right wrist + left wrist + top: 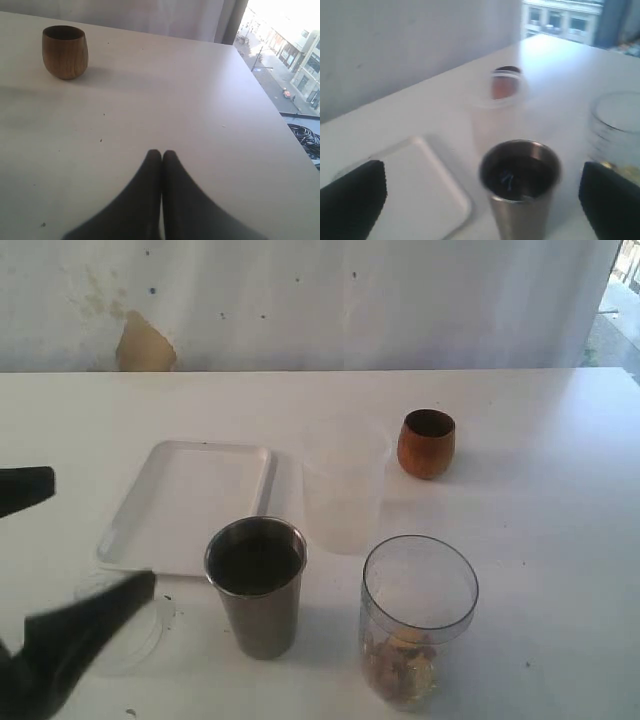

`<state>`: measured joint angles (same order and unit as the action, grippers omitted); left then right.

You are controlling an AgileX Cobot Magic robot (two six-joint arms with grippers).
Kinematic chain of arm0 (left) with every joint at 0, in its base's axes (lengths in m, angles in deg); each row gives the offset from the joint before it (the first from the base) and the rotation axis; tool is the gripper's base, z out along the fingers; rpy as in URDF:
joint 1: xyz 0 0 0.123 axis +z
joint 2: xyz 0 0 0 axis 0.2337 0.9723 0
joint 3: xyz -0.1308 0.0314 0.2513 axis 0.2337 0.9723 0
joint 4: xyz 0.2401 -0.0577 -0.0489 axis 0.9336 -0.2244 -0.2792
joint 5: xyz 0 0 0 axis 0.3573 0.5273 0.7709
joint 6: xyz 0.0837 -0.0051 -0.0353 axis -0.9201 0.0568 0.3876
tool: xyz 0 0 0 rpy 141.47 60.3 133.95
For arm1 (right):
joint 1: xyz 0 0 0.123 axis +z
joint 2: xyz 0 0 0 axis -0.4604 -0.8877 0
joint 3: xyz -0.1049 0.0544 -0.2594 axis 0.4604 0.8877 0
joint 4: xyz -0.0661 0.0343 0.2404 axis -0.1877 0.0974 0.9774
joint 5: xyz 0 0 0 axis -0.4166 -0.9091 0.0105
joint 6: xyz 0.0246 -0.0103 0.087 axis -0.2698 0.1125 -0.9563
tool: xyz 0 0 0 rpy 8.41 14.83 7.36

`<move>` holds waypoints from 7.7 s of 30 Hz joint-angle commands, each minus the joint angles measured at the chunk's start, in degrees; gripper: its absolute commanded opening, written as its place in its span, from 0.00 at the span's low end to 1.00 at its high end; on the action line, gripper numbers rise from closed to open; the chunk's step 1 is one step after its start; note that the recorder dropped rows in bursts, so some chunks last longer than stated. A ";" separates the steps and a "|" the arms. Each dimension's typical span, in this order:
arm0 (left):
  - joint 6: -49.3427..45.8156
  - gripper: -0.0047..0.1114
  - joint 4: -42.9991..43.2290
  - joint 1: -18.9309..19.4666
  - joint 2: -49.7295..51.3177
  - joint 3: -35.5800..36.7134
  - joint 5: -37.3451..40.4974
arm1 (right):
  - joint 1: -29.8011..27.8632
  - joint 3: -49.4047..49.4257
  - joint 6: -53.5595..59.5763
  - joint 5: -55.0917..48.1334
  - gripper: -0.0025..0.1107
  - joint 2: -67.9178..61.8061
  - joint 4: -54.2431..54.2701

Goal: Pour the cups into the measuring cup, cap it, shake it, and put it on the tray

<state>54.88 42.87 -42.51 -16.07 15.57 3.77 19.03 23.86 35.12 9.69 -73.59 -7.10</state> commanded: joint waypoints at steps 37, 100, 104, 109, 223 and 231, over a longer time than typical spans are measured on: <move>-99.86 0.95 -111.94 -0.05 50.23 9.12 -75.64 | -0.11 0.06 -0.04 0.02 0.02 0.30 -0.24; -90.02 0.95 -86.00 14.21 67.39 -5.59 -74.85 | -0.10 0.06 -3.36 0.02 0.02 0.30 -0.24; -90.59 0.95 -87.75 14.21 67.39 -5.59 -75.60 | -0.10 0.06 -3.36 0.02 0.02 0.30 -0.24; -90.59 0.95 -87.89 14.21 67.39 -5.59 -75.14 | -0.10 0.06 -3.36 0.02 0.02 0.30 -0.24; -98.58 0.04 -65.16 14.21 57.44 -29.03 -64.51 | -0.10 0.06 -2.86 0.02 0.02 0.30 -0.24; -98.40 0.04 -62.41 14.21 57.44 -31.46 -64.40 | -0.10 0.06 -2.86 0.02 0.02 0.30 -0.24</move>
<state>-43.37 -19.61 -28.23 42.10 -14.79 -56.32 19.03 23.86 32.09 9.60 -73.59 -7.10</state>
